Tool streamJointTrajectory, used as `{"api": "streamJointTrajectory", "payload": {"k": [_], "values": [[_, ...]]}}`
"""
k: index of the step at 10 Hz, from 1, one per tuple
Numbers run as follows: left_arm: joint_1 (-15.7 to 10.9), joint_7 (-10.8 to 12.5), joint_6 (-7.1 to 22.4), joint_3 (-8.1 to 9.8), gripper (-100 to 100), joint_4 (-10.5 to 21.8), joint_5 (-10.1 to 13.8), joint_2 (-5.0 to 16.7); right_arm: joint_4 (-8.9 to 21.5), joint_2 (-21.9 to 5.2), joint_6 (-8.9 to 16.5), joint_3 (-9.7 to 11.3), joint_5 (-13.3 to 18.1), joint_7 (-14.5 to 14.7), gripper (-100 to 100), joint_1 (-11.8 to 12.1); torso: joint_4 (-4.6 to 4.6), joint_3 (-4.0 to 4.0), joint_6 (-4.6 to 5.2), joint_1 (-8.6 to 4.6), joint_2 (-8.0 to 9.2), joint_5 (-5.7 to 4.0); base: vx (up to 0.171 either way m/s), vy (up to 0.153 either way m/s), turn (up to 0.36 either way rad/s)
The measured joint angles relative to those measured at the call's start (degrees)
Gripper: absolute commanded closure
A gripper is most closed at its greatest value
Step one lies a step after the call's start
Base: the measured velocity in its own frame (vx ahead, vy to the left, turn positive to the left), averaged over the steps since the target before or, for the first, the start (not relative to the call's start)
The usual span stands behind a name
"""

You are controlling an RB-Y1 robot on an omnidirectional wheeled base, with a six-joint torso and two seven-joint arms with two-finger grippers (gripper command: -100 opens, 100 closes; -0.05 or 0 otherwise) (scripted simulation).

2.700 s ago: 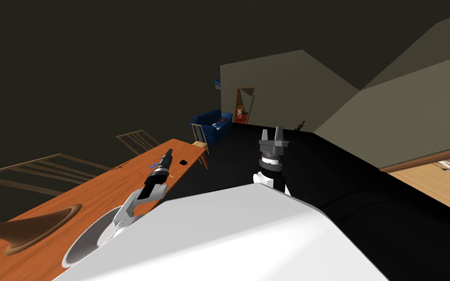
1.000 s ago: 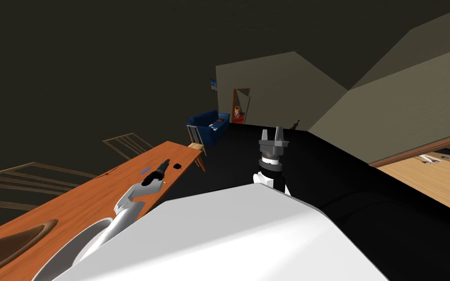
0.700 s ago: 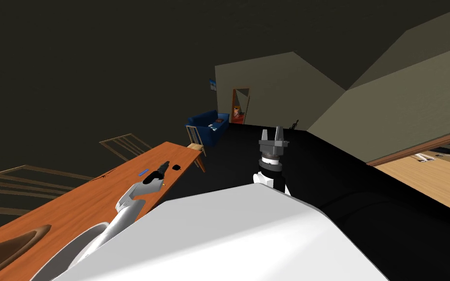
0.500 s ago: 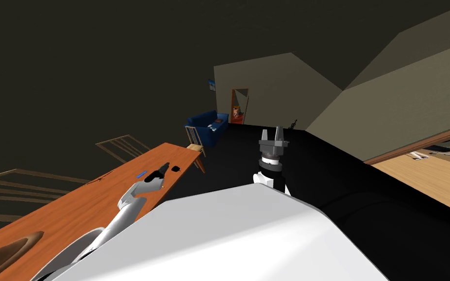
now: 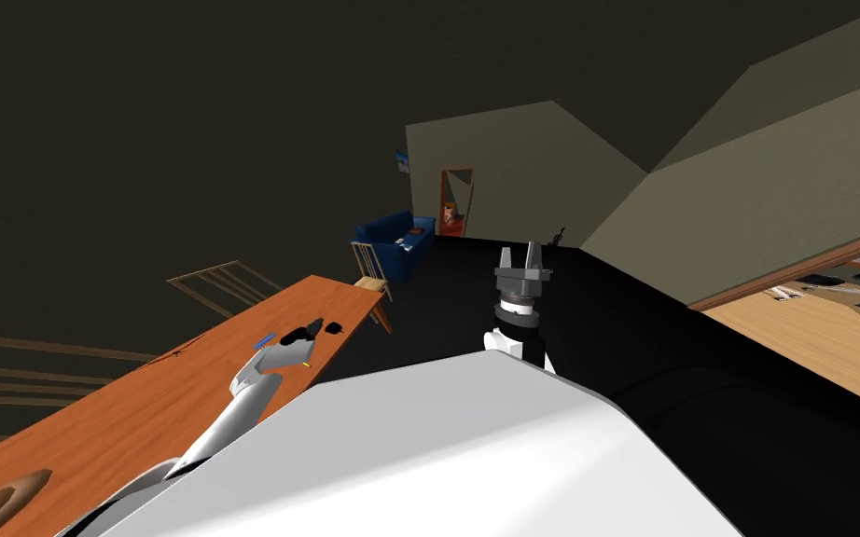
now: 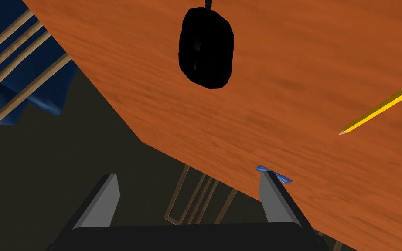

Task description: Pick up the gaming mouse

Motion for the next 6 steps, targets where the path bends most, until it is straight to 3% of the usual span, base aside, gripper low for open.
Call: {"api": "streamJointTrajectory", "payload": {"k": [2, 6], "values": [[-2.3, -0.8, 2.4, -1.28, -100, 4.0, 2.3, 1.2, 0.0, 0.0, 0.0, 0.0, 0.0, 0.0, 0, 0.0, -0.01, -0.04, 0.02, 0.10, -0.08, 0.01, 0.070, 0.059, -0.063], [-4.3, -0.9, 7.8, -2.56, -100, 8.0, 2.5, 0.1, 0.0, 0.0, 0.0, 0.0, 0.0, 0.0, 0, 0.0, -0.03, -0.07, -0.01, 0.09, -0.13, 0.03, 0.074, 0.060, -0.055]]}}
